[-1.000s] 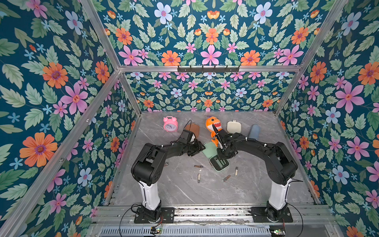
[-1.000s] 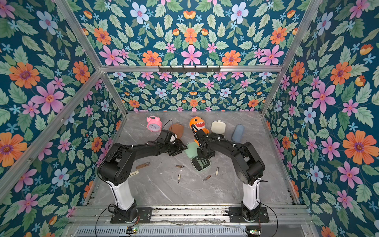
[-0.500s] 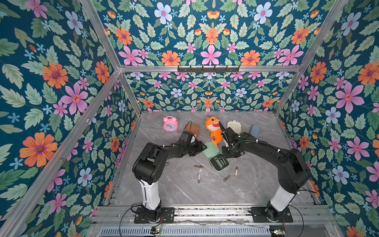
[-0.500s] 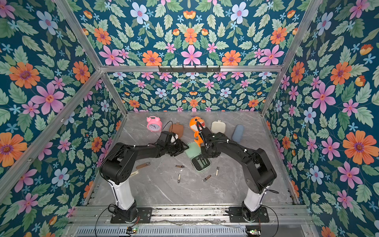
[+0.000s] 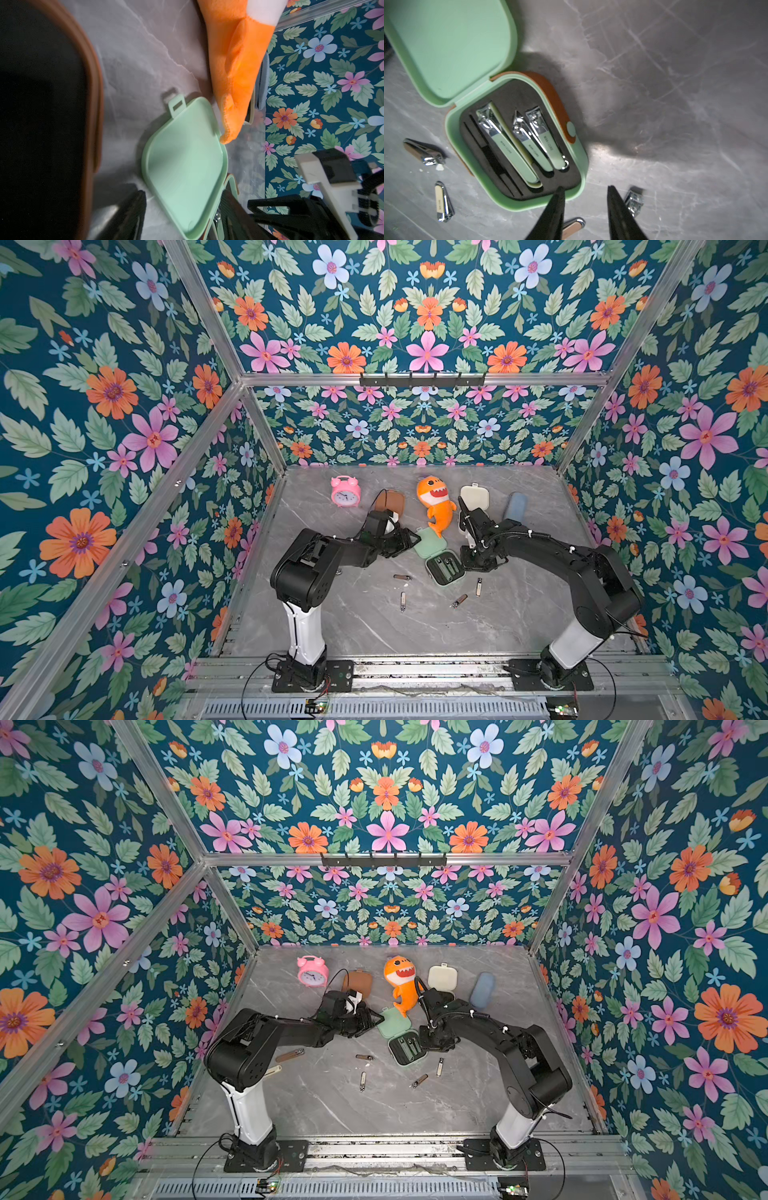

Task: Organize nail clipper sets
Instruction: Adjust the storage box at the center of the board.

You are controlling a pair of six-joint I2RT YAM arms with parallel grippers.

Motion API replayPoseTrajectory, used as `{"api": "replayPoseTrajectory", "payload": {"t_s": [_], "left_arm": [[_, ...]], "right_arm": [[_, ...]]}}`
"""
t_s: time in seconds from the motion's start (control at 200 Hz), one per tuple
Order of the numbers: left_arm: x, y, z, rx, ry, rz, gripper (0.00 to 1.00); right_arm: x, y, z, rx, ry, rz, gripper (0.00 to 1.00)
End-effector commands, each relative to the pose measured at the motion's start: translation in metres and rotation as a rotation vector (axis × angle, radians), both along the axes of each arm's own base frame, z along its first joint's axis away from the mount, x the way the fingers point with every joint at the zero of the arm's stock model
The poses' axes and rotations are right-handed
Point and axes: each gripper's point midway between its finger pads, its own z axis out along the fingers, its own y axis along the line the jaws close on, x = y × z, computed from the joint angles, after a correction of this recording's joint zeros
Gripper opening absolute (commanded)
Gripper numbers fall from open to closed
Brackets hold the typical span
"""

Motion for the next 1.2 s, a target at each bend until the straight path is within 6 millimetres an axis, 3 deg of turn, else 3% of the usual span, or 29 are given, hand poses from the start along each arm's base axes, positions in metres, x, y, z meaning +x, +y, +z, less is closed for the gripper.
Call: {"api": "replayPoseTrajectory", "payload": {"t_s": [0.0, 0.225, 0.455, 0.795, 1.195], "left_arm": [[-0.013, 0.016, -0.015, 0.092, 0.069, 0.020, 0.60], [-0.011, 0.019, 0.011, 0.102, 0.025, 0.025, 0.60], [-0.007, 0.021, 0.022, 0.105, 0.011, 0.030, 0.60], [0.003, 0.025, 0.025, 0.120, 0.010, 0.028, 0.59], [0.006, 0.042, 0.024, 0.150, 0.020, 0.040, 0.60]], "right_arm": [[0.008, 0.004, 0.002, 0.013, -0.011, 0.003, 0.30], [0.017, 0.004, -0.008, -0.033, 0.009, 0.045, 0.25], [0.012, 0.002, -0.020, -0.052, 0.036, 0.076, 0.17], [-0.005, 0.004, -0.025, -0.030, 0.047, 0.139, 0.06], [-0.023, 0.029, -0.017, -0.038, -0.004, 0.298, 0.00]]}}
